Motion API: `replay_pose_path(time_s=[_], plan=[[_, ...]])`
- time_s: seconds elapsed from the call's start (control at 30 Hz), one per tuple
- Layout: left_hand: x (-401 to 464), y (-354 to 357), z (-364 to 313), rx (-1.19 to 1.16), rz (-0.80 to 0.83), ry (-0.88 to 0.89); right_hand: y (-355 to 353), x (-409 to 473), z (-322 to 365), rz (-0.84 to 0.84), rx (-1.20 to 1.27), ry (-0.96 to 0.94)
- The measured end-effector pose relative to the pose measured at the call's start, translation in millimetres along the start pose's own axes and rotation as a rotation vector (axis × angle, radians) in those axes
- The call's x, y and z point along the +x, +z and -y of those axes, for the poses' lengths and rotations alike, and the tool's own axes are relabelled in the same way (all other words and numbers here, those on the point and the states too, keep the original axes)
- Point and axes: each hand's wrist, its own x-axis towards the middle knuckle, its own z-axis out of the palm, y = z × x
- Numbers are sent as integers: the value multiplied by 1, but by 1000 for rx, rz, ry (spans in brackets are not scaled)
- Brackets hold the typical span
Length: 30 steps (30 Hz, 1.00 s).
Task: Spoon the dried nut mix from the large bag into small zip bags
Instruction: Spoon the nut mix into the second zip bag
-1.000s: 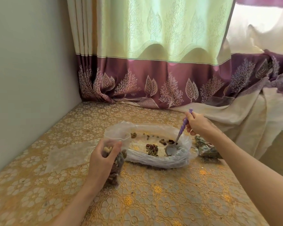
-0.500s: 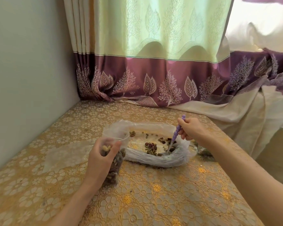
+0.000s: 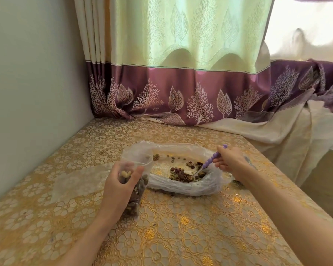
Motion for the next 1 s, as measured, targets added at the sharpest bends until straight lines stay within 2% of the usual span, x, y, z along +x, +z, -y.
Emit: replay_pose_path(time_s=[0.17, 0.4, 0.7, 1.0], plan=[[0, 0, 1, 22, 18, -2, -3, 4, 1, -59, 72, 11], [0, -1, 5, 72, 52, -10, 3, 8, 18, -118, 138, -92], [2, 0, 4, 51, 68, -53, 27, -11, 66, 34, 222, -182], [2, -1, 3, 39, 78, -51, 71, -43, 81, 176, 141, -375]])
